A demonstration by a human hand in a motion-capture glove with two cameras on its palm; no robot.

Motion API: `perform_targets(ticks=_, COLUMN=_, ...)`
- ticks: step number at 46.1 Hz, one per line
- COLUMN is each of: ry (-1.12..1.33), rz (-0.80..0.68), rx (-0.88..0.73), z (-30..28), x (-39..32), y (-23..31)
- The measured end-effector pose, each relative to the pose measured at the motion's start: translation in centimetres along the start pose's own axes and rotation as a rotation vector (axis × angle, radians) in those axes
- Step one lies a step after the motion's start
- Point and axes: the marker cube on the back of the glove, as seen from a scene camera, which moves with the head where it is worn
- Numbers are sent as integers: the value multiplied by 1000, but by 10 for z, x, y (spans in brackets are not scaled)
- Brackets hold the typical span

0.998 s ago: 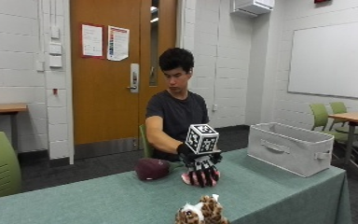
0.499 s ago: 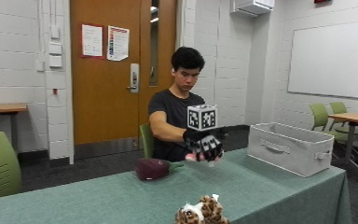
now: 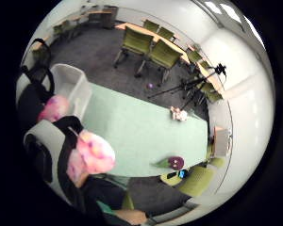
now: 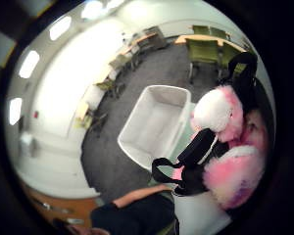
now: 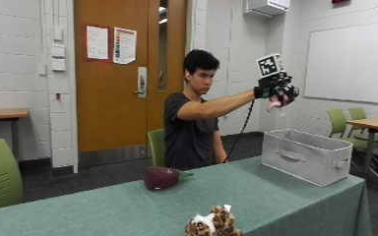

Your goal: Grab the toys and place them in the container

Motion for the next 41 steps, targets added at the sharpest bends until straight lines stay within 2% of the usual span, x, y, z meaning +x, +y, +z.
perform_targets(ticks=3, ry=-40, rz=-191, rx=2, z=7, x=-41, y=-17)
perform_targets(ticks=7, ry=-5, rz=-157, rx=-10, z=23, x=-86, y=-47)
perform_targets(ticks=10, ry=76, rz=-204, rx=-29, z=42, x=-115, y=-63)
perform_targets(ticks=14, ry=16, rz=-176, rx=-71, z=64, x=-145, y=-79)
perform_targets(ticks=18, ry=48, rz=-86, rx=-105, z=85, x=-120, y=-95)
perform_targets(ticks=22, ry=72, rz=4, rx=-164, z=100, x=-135, y=-99)
perform_targets(ticks=29, ry=38, rz=-92, rx=-280, z=107, x=-166, y=-87)
perform_targets(ticks=33, ry=177, rz=-58, rx=-241, z=96, x=-129, y=-84)
perform_targets(ticks=38, ry=-44, rz=-119, rx=-217, z=56, x=-111, y=-60)
perform_targets(ticks=41, ry=10, rz=-124, rx=-198, z=39, x=-80, y=-40)
